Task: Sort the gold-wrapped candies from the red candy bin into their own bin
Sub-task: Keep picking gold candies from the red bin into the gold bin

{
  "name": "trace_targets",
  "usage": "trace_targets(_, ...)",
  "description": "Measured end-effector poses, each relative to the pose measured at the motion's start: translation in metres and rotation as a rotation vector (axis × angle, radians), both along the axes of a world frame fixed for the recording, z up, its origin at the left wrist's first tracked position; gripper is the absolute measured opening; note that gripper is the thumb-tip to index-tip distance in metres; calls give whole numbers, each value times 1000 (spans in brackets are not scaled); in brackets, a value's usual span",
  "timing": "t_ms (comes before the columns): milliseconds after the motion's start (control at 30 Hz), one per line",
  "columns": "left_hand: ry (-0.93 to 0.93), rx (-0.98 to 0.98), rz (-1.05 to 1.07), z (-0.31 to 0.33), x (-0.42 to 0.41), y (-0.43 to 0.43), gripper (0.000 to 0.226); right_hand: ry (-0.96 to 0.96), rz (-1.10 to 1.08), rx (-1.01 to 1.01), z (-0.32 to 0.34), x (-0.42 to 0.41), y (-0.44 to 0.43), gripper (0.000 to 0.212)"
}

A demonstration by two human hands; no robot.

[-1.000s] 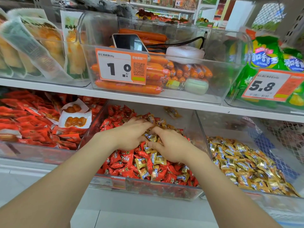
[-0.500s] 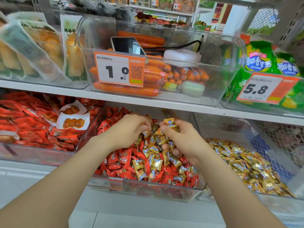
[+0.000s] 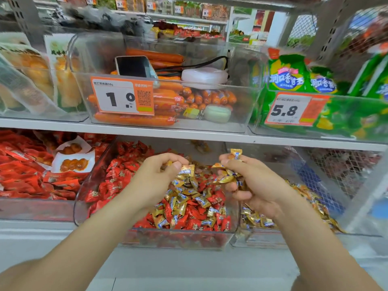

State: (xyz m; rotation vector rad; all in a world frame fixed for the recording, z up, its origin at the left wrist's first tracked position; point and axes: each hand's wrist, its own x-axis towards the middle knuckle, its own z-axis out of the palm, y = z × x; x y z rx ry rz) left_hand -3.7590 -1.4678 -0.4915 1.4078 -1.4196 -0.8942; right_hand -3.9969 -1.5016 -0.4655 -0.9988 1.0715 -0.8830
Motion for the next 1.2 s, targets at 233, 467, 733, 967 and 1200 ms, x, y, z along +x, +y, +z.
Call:
trace_targets(233,-6,-48,-172,13,-88,24,22,847,-179,-504,-34,-124,-10,8)
trace_targets(467,-491,-221,-225,8,-202,-10,23,1101,122,-631,-69,-186,-8,96)
trace_targets(733,-946,38,-490,-44,-225,-43,49,1039,-44,-632,-56,-203,3,54)
trace_targets(967,-980,-594,-318,-7,-139,9,15,675,-23,-704,-29,-122,20,17)
trace_targets(1200,-764,-195,-117,-7,-14,-7,44,808,245,-1018,-16,-12,26,30)
